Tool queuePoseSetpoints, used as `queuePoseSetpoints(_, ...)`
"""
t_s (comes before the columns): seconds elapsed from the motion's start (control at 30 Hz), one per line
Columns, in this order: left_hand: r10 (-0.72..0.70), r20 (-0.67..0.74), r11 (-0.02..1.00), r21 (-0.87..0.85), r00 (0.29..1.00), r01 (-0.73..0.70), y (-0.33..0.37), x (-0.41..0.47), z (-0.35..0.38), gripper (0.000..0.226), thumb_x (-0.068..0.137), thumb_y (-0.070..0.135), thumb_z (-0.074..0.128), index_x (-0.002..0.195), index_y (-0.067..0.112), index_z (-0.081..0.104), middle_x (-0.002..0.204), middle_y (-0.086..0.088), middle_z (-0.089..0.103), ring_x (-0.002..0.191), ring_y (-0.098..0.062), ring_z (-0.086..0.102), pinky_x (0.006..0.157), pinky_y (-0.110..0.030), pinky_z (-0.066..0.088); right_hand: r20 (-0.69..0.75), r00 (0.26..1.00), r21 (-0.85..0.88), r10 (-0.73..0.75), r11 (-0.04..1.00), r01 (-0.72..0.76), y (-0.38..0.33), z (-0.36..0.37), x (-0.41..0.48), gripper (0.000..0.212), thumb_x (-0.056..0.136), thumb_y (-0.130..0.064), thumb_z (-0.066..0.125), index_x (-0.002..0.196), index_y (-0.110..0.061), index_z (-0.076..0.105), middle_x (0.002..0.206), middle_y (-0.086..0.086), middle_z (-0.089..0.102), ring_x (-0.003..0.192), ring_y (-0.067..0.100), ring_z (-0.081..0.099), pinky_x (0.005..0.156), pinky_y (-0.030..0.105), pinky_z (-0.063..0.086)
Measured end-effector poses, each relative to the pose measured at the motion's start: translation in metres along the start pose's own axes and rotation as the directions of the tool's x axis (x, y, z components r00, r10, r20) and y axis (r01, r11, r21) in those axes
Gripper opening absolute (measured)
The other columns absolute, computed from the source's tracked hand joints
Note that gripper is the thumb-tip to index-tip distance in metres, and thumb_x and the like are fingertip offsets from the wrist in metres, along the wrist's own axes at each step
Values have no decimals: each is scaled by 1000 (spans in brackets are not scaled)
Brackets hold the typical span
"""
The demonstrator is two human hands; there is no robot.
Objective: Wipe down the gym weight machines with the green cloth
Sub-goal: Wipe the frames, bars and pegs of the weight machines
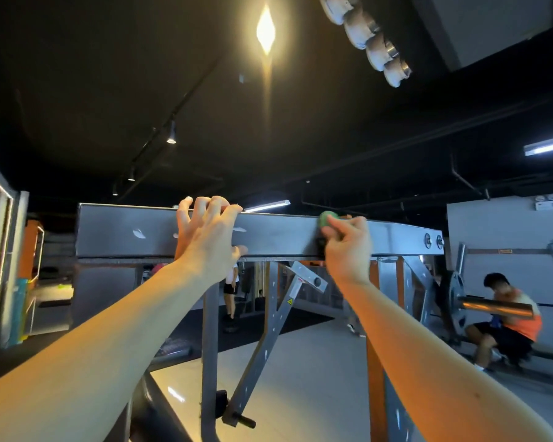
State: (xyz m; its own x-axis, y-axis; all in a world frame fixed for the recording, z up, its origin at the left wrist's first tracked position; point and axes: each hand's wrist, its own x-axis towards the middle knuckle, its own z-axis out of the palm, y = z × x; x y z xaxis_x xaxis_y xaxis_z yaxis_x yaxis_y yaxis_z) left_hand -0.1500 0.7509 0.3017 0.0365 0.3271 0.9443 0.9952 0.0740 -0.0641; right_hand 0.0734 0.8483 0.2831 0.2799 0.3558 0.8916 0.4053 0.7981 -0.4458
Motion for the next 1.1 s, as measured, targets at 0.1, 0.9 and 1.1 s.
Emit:
queuePoseSetpoints(0.1,2,-2,1000,11,1000,-2,-9,-4,-3,68,84,49,78,142,29,51,145,0,47,138,-26,36,121,-52,14,-174,970,30,172,985,-169,-9,19,0,21,98,-9,62,116,-6,73,102,-1,50,98,20,57,94,45,53)
queuePoseSetpoints(0.9,10,18,997,82,1000,-12,-36,-12,-25,69,88,42,75,148,27,45,149,3,43,141,-25,31,123,-51,12,47,928,29,-370,929,369,-99,87,-59,24,95,1,63,114,-7,75,95,5,52,90,24,51,73,35,49)
queuePoseSetpoints(1.1,-52,1,997,57,999,52,-60,-19,-35,66,85,48,77,143,25,54,147,1,48,139,-25,36,121,-52,16,-79,996,70,-39,997,44,-49,55,-34,26,96,2,61,116,-8,73,98,2,52,96,24,57,87,43,54)
